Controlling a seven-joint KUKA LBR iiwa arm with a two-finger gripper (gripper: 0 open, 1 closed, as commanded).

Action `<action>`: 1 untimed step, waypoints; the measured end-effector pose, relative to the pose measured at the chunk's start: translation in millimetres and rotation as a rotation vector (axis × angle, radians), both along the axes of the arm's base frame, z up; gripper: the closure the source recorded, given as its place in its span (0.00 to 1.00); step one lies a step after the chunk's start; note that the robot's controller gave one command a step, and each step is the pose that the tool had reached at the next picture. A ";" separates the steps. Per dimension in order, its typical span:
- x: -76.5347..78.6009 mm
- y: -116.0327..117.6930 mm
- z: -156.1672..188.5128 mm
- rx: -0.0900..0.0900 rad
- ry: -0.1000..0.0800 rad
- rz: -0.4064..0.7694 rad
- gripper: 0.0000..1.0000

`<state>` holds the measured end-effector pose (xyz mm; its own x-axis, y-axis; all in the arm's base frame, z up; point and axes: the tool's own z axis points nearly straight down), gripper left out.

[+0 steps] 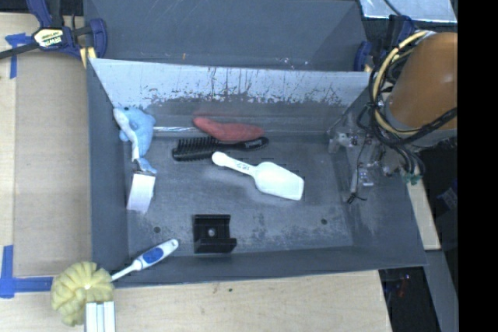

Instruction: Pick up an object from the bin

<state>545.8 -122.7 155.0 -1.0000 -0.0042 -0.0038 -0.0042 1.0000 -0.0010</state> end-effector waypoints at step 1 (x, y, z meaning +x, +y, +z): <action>0.0 0.0 0.0 0.000 0.000 0.000 0.00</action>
Offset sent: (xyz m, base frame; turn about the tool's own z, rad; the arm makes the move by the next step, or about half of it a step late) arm -0.0033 0.0435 -0.0389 -0.0206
